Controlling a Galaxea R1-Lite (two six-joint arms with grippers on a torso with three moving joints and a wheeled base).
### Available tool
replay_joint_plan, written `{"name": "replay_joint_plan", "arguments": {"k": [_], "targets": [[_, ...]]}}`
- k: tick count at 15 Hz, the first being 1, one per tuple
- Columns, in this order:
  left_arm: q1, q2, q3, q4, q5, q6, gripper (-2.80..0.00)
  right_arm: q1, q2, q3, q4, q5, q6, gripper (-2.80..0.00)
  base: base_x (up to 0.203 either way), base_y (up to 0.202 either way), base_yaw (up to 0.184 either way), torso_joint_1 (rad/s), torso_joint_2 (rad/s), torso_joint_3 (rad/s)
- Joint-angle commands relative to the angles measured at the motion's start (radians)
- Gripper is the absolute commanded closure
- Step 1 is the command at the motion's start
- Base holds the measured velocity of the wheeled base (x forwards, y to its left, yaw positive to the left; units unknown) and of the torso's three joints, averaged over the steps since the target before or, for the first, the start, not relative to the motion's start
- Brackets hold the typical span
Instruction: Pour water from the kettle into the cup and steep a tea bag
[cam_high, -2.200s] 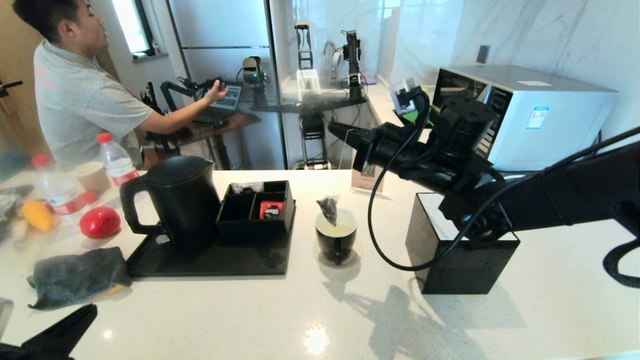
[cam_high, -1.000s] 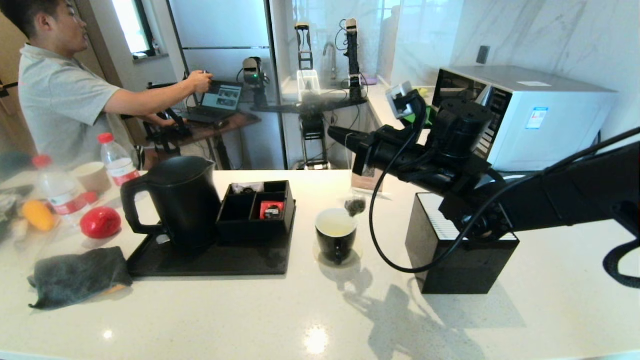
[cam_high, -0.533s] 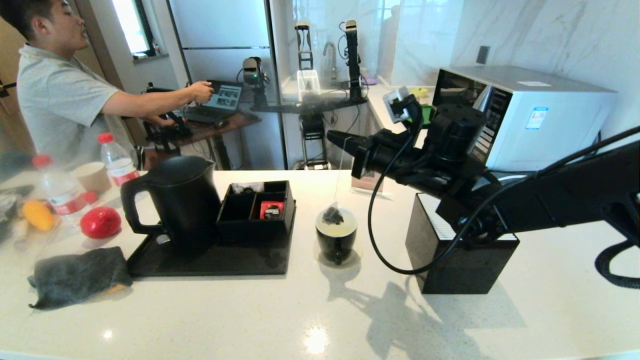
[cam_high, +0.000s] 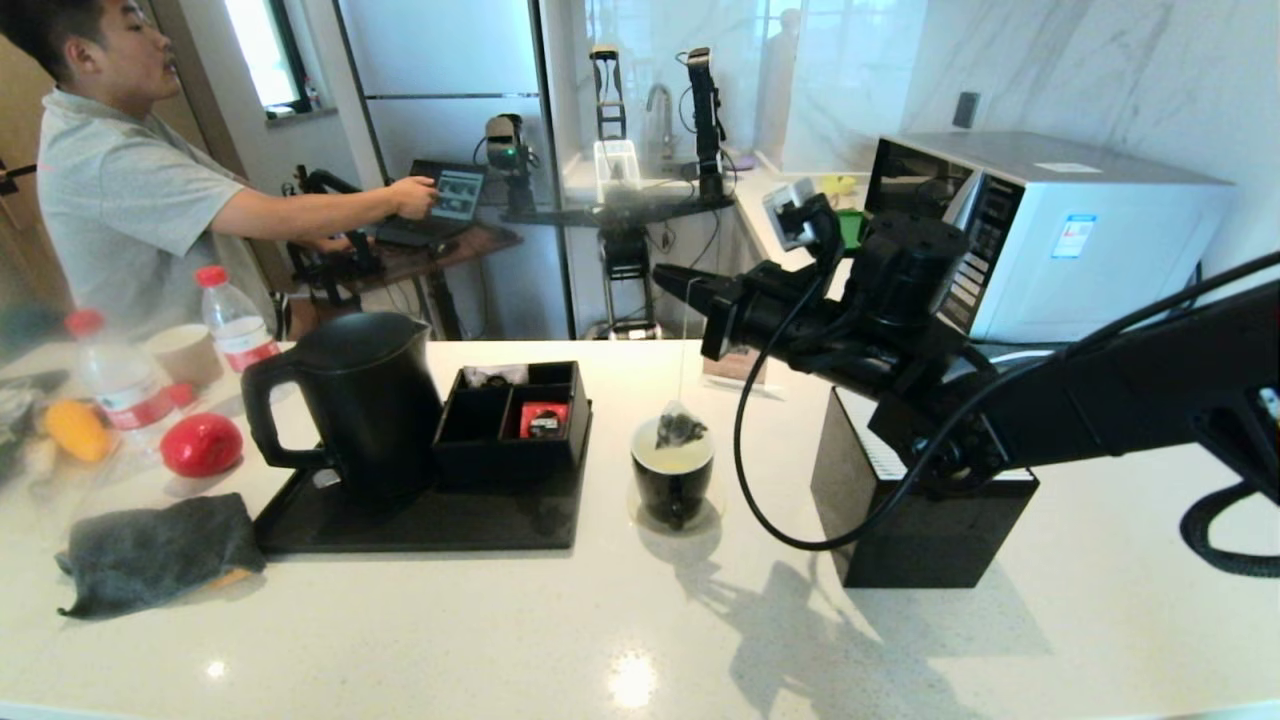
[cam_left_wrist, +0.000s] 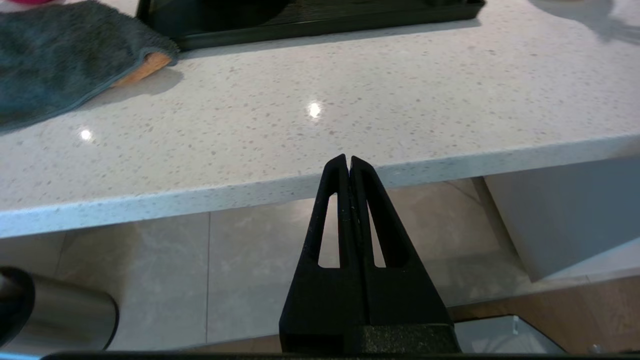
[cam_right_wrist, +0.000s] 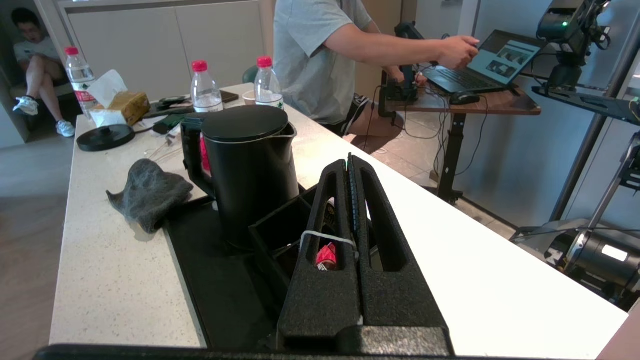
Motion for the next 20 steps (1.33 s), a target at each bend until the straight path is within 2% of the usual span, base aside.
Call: {"name": "replay_joint_plan", "arguments": {"k": [1, 4, 7, 8, 13, 20], "targets": [[0.028, -0.004, 0.0, 0.001, 0.001, 0.0, 0.0, -0.002, -0.015, -0.007, 0.0, 0.002, 0.002, 0.0, 0.0, 0.0, 0.0, 0.0, 0.0, 0.0], [0.034, -0.004, 0.0, 0.0, 0.001, 0.0, 0.0, -0.001, -0.024, -0.002, -0.01, 0.003, 0.002, 0.0, 0.0, 0.0, 0.0, 0.0, 0.0, 0.0], [0.146, -0.021, 0.0, 0.0, 0.001, -0.001, 0.0, -0.001, -0.009, -0.002, -0.041, 0.005, 0.003, 0.0, 0.0, 0.0, 0.0, 0.0, 0.0, 0.0], [0.162, -0.056, 0.0, 0.0, 0.001, -0.001, 0.0, -0.001, 0.001, -0.004, -0.048, 0.005, 0.003, 0.0, 0.0, 0.0, 0.0, 0.0, 0.0, 0.0], [0.147, -0.283, 0.0, 0.001, 0.001, 0.0, 0.0, -0.001, 0.03, -0.007, -0.069, 0.008, 0.005, 0.0, 0.0, 0.0, 0.0, 0.0, 0.0, 0.0], [0.146, -0.289, 0.0, 0.001, 0.002, 0.0, 0.0, -0.001, 0.087, 0.086, -0.176, 0.007, 0.009, 0.0, 0.0, 0.0, 0.0, 0.0, 0.0, 0.0]]}}
